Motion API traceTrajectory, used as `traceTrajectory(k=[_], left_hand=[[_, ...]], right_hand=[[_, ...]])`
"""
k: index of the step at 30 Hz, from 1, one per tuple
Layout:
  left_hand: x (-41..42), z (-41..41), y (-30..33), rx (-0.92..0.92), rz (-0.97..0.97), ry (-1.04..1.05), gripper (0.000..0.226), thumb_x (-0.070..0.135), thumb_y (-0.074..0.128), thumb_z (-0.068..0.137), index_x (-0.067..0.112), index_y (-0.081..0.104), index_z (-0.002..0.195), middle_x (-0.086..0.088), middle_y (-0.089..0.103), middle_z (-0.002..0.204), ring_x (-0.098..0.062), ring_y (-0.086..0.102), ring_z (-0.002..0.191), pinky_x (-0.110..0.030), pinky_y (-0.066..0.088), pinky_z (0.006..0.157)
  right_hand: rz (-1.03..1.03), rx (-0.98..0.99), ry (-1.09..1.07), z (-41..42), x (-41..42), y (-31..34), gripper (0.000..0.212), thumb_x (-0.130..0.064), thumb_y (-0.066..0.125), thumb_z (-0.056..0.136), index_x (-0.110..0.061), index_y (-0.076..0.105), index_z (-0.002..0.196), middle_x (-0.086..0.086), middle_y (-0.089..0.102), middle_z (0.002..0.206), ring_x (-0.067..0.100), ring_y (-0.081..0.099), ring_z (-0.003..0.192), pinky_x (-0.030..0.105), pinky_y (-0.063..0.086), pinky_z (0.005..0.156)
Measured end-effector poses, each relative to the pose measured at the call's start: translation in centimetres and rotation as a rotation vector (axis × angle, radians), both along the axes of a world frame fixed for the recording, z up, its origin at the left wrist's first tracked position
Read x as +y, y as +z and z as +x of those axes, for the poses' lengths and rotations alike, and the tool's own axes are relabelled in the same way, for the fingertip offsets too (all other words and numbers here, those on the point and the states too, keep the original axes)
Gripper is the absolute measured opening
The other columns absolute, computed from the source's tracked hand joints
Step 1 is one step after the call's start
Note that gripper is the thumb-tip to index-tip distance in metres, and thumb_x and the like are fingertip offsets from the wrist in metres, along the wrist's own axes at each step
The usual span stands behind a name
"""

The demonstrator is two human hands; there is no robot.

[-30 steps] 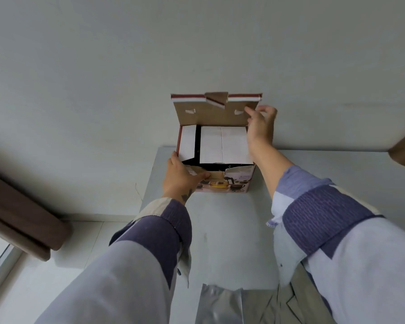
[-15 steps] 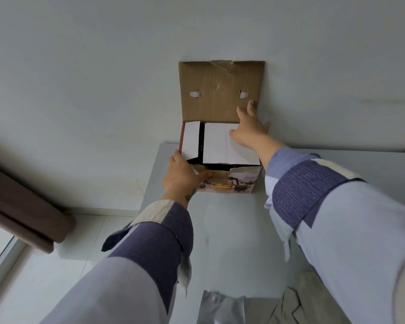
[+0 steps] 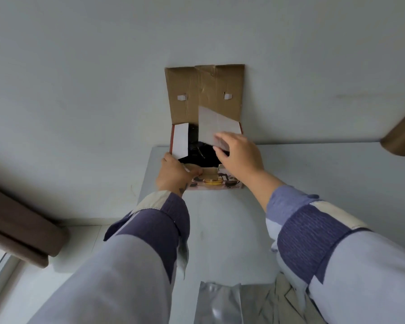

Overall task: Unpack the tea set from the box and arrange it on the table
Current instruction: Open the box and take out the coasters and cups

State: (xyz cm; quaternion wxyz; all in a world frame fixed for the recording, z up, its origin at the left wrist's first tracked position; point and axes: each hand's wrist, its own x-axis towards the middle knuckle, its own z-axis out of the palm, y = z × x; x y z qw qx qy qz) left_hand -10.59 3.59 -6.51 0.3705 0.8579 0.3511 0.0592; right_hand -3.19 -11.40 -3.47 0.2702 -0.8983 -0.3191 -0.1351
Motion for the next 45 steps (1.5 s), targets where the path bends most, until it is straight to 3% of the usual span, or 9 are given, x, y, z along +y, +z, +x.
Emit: traceTrajectory(k=[4, 11, 16, 22, 30, 35, 38, 41, 45], left_hand=[[-0.1, 0.1, 0.0, 0.014, -0.022, 0.015, 0.088, 0.043, 0.081, 0.07, 0.012, 0.032, 0.135, -0.007, 0.046, 0.134, -0.029, 0.051, 0.118, -0.047, 0.049, 0.095], [0.1, 0.1, -0.3, 0.007, -0.017, 0.014, 0.085, 0.041, 0.08, 0.072, 0.012, 0.032, 0.136, -0.007, 0.046, 0.134, -0.029, 0.051, 0.119, -0.045, 0.049, 0.095], [-0.1, 0.1, -0.3, -0.002, -0.008, 0.009, 0.085, 0.041, 0.079, 0.073, 0.013, 0.031, 0.137, -0.006, 0.044, 0.136, -0.028, 0.05, 0.12, -0.044, 0.049, 0.096], [0.5, -0.1, 0.5, 0.017, -0.04, -0.031, 0.085, 0.058, 0.068, 0.078, 0.011, 0.031, 0.139, -0.005, 0.047, 0.133, -0.025, 0.052, 0.116, -0.039, 0.049, 0.093], [1.2, -0.4, 0.6, -0.039, 0.029, 0.117, 0.045, 0.046, 0.034, 0.099, 0.011, 0.053, 0.121, -0.01, 0.064, 0.11, -0.027, 0.062, 0.093, -0.038, 0.053, 0.079], [1.6, -1.2, 0.5, -0.196, 0.035, 0.341, 0.064, 0.024, 0.046, 0.099, 0.02, 0.01, 0.151, -0.009, 0.033, 0.151, -0.033, 0.047, 0.127, -0.05, 0.046, 0.099], [2.5, -1.5, -0.1, -0.073, 0.349, 0.146, 0.056, 0.009, 0.046, 0.095, 0.022, 0.028, 0.146, -0.005, 0.032, 0.152, -0.028, 0.032, 0.139, -0.051, 0.029, 0.112], [1.9, -1.1, -0.5, -0.093, 0.2, 0.018, 0.032, 0.03, 0.033, 0.098, 0.021, 0.051, 0.123, -0.005, 0.061, 0.116, -0.026, 0.06, 0.103, -0.048, 0.048, 0.095], [0.1, -0.4, -0.2, -0.007, 0.074, -0.02, 0.091, 0.079, 0.045, 0.074, 0.015, 0.033, 0.138, -0.005, 0.051, 0.128, -0.027, 0.056, 0.115, -0.05, 0.049, 0.094]], right_hand=[[0.439, 0.034, -0.333, -0.3, -1.3, 1.2, 0.036, -0.018, 0.037, 0.1, -0.015, 0.049, 0.134, 0.013, 0.066, 0.116, 0.031, 0.062, 0.1, 0.036, 0.049, 0.076], [1.325, 0.974, -0.764, 2.3, -4.5, -2.7, 0.059, 0.002, 0.044, 0.094, -0.015, 0.022, 0.146, 0.017, 0.053, 0.121, 0.029, 0.063, 0.086, 0.039, 0.057, 0.078], [0.968, 1.285, -0.735, 0.7, -4.1, -4.8, 0.048, -0.019, 0.05, 0.095, -0.013, 0.036, 0.141, 0.001, 0.05, 0.073, 0.012, 0.042, 0.058, 0.027, 0.043, 0.054], [0.406, 0.957, -0.706, 0.0, -1.8, -3.8, 0.062, -0.047, 0.023, 0.1, 0.001, 0.054, 0.124, 0.019, 0.055, 0.123, 0.032, 0.049, 0.115, 0.035, 0.04, 0.09], [0.272, 0.737, -0.58, 0.0, -0.5, -3.6, 0.047, -0.029, 0.02, 0.103, -0.004, 0.054, 0.124, 0.021, 0.059, 0.122, 0.037, 0.056, 0.111, 0.042, 0.045, 0.09], [0.252, 0.668, -0.531, -0.4, -0.4, -3.6, 0.047, -0.022, 0.02, 0.103, -0.031, 0.018, 0.149, 0.012, 0.059, 0.129, 0.029, 0.062, 0.091, 0.028, 0.043, 0.06], [0.247, 0.629, -0.491, -0.2, -0.5, -3.9, 0.049, -0.019, 0.021, 0.102, -0.038, 0.02, 0.147, 0.012, 0.06, 0.123, 0.025, 0.058, 0.083, 0.024, 0.03, 0.049], [0.267, 0.601, -0.488, 0.0, -0.5, -4.0, 0.045, -0.02, 0.024, 0.101, -0.034, 0.028, 0.143, 0.012, 0.055, 0.124, 0.025, 0.057, 0.089, 0.024, 0.032, 0.052], [0.24, 0.487, -0.519, 1.0, -0.1, -2.9, 0.029, -0.018, 0.039, 0.096, -0.016, 0.045, 0.124, 0.01, 0.048, 0.125, 0.028, 0.054, 0.098, 0.029, 0.041, 0.065]])
